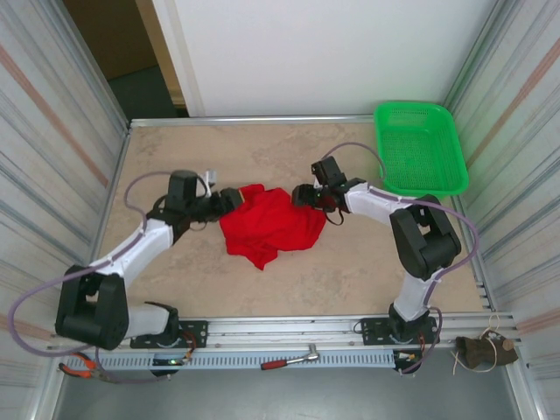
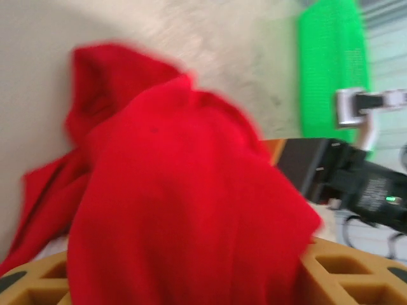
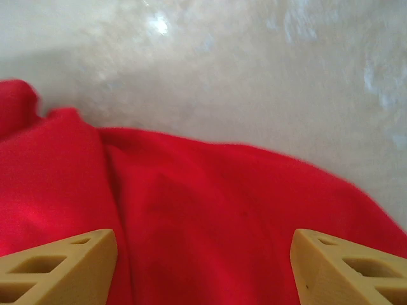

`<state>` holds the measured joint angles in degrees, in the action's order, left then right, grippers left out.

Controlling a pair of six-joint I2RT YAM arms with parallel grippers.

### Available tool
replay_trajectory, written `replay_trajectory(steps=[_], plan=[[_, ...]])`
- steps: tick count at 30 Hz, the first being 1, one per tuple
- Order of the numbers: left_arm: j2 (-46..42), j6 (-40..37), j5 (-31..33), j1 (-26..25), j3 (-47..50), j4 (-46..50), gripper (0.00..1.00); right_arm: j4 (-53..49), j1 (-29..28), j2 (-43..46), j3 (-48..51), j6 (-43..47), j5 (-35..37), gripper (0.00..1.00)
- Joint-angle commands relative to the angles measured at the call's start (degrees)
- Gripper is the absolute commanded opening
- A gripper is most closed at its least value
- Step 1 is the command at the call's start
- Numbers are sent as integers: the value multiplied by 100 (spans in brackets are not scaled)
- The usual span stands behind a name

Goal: Fold the inside-out t-shirt

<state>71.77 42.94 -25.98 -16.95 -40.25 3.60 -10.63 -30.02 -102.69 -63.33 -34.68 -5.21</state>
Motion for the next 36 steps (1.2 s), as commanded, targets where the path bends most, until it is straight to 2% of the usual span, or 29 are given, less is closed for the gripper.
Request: replay_trajectory(steps=[1,3,5,7,10,12,15,17,20,22,23,26,28,30,33,36], plan=[[-485,915,1207,-469,502,-35,62,-380,-149,-46,254,-602,727,47],[-479,1077,1341,-655,663,-99,62,-505,-267,52,500,-871,914,29],[-252,1099,1331,-726,695,-155,61,-562,-412,263,856,-1165,1080,20],[105,987,1349,-714,622,-282,57,-645,-642,571,1282,-1525,1266,17],[773,493,1356,-673,200,-407,40,-954,-1156,1077,1801,-2209,1672,16],[1263,92,1218,-623,-200,-505,34,-1128,-1537,1429,2113,-2726,1837,16],[1822,-639,864,-520,-875,-641,16,-1679,-2036,2030,2218,-3437,2232,22],[1978,-1183,615,-457,-1250,-696,8,-2102,-2148,2533,2004,-3375,2604,30],[1869,-1988,373,-446,-1758,-606,2,-2317,-1839,3240,1437,-2277,2968,57],[1710,-2450,94,-449,-2005,-627,1,-1947,-1191,3404,974,-1138,2401,73],[1642,-2634,-70,-445,-2098,-640,1,-1730,-897,3398,799,-675,2085,76],[1465,-3007,-714,-456,-2301,-768,0,-918,60,3096,221,776,232,82],[1332,-3202,-1076,-508,-2303,-961,0,-618,477,2774,-181,1497,-1016,83],[1223,-3303,-1390,-554,-2290,-1090,0,-607,707,2445,-602,1976,-1982,83],[1164,-3291,-1693,-564,-2359,-1063,0,-659,788,1978,-1065,2297,-2929,83],[1164,-3248,-1937,-584,-2432,-968,0,-556,672,1669,-1175,2317,-3326,83]])
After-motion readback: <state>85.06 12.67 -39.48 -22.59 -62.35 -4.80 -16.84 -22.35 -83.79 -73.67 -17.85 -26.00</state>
